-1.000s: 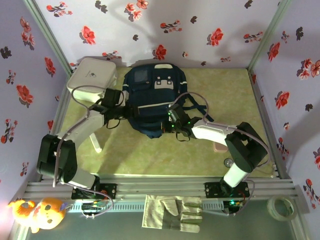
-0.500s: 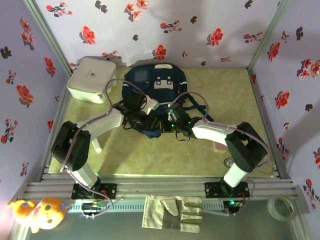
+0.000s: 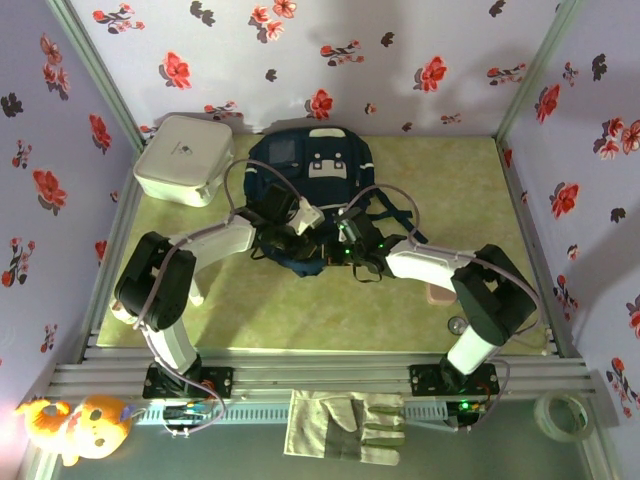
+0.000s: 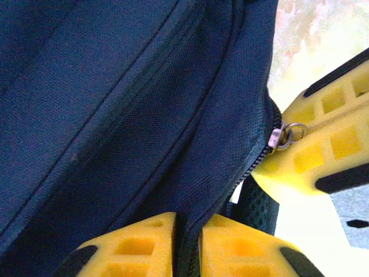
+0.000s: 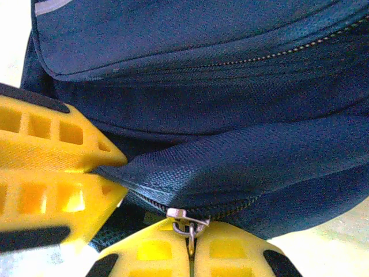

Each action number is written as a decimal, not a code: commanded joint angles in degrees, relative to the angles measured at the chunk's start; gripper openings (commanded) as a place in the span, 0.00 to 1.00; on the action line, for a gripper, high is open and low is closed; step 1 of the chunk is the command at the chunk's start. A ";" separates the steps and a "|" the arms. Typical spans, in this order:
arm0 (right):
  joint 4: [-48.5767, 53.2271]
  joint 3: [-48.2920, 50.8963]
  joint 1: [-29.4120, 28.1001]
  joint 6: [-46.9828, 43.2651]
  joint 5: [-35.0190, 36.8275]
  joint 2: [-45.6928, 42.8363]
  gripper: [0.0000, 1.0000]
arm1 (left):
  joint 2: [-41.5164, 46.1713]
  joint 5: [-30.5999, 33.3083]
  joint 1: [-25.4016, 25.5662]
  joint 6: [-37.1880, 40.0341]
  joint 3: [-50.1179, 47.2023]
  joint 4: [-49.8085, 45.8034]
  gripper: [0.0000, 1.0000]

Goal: Pack books, pencil case, and school supplies into a backpack

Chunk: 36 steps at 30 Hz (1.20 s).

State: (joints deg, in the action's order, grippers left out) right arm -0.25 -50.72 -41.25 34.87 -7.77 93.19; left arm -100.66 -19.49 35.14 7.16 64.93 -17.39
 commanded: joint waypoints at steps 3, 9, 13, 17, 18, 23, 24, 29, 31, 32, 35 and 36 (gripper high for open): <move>6.54 1.80 3.02 -2.98 7.32 -5.13 0.01 | 2.64 3.83 -2.82 0.93 -1.95 0.42 0.08; 11.52 1.22 6.81 -3.28 10.41 -7.06 0.01 | 5.34 5.07 -3.58 -0.42 -4.44 2.09 0.06; 13.86 -1.53 7.24 -3.85 9.94 -5.47 0.02 | 5.82 5.07 -3.58 -0.74 -4.89 1.72 0.05; 15.22 -3.54 7.24 -5.28 9.44 -4.99 0.02 | 6.94 5.42 -3.58 -0.62 -5.14 0.97 0.05; 15.36 -3.67 7.24 -5.66 9.44 -5.05 0.02 | 7.17 5.52 -3.58 -0.66 -5.23 0.87 0.05; 15.83 -4.00 7.33 -8.40 8.18 -5.35 0.00 | 9.00 4.45 -3.58 -0.83 -5.51 0.29 0.08; 15.37 -3.96 7.33 -8.90 7.41 -5.17 0.00 | 9.43 3.49 -3.58 -0.81 -5.51 0.22 0.09; 11.37 -4.33 6.68 -9.76 -2.08 -4.01 0.00 | 10.16 -4.42 -3.02 -1.44 -4.34 0.61 0.32; 9.50 -4.35 6.00 -9.09 -4.39 -3.93 0.00 | 9.47 -5.84 -2.38 -0.89 -3.49 0.45 0.38; 8.64 -4.46 5.71 -8.82 -5.27 -3.97 0.00 | 9.07 -6.60 -2.29 -0.79 -3.13 0.47 0.41; 6.73 -4.30 5.16 -8.18 -7.30 -3.86 0.00 | 7.27 -7.62 -2.24 -0.36 -1.64 0.11 0.43; 6.21 -4.09 5.05 -8.11 -7.79 -3.88 0.00 | 6.59 -7.92 -2.26 -0.09 -0.91 -0.40 0.44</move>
State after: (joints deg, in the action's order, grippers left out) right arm 10.22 -53.82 -35.31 26.57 -11.11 89.06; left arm -92.36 -24.49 32.67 6.22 61.21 -16.16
